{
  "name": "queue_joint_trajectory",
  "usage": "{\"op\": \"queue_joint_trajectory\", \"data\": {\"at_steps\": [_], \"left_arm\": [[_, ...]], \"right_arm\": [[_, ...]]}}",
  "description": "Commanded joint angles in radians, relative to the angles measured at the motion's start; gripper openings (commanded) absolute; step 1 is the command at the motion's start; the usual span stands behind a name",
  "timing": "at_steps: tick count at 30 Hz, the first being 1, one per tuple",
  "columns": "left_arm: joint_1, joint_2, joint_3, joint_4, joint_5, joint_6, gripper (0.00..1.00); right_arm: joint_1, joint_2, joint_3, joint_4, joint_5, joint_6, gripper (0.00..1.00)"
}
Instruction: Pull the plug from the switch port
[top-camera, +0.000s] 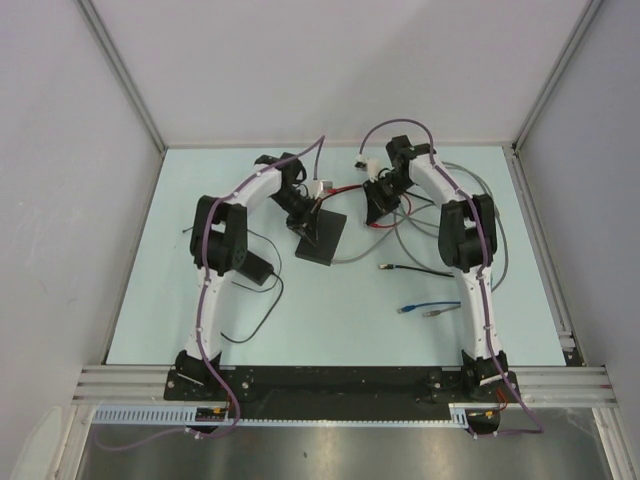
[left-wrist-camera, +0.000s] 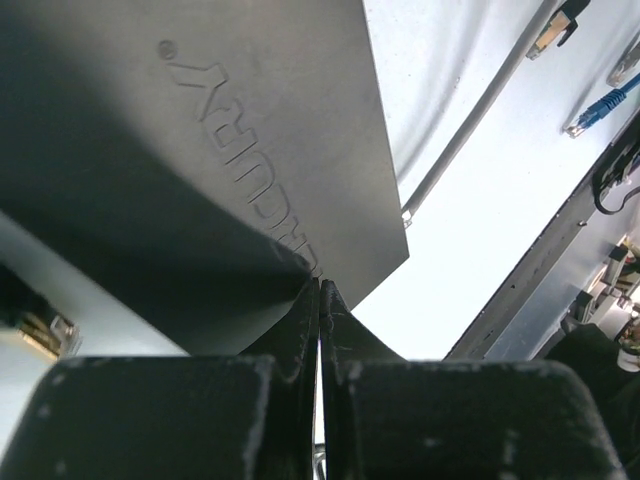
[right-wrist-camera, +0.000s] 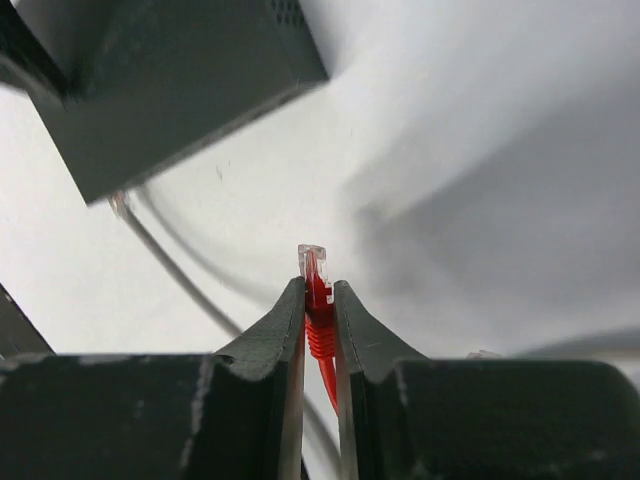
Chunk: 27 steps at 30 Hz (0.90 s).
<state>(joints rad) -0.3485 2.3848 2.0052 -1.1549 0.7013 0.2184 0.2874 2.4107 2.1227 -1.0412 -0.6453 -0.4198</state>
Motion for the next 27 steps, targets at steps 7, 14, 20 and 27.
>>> {"op": "queue_joint_trajectory", "data": {"at_steps": [7, 14, 20, 27], "left_arm": [[0.02, -0.095, 0.105, 0.009, -0.008, 0.013, 0.0], [0.02, -0.072, 0.135, 0.009, 0.02, 0.002, 0.0], [0.02, -0.068, 0.119, 0.003, 0.032, 0.002, 0.0], [0.019, -0.07, 0.119, 0.009, 0.03, 0.001, 0.0]], "right_arm": [[-0.102, -0.269, -0.113, -0.115, 0.26, -0.073, 0.02], [-0.223, -0.396, -0.351, -0.071, 0.366, -0.01, 0.01], [-0.28, -0.418, -0.481, -0.031, 0.461, 0.003, 0.01], [-0.278, -0.32, -0.36, -0.048, 0.448, 0.007, 0.43]]}}
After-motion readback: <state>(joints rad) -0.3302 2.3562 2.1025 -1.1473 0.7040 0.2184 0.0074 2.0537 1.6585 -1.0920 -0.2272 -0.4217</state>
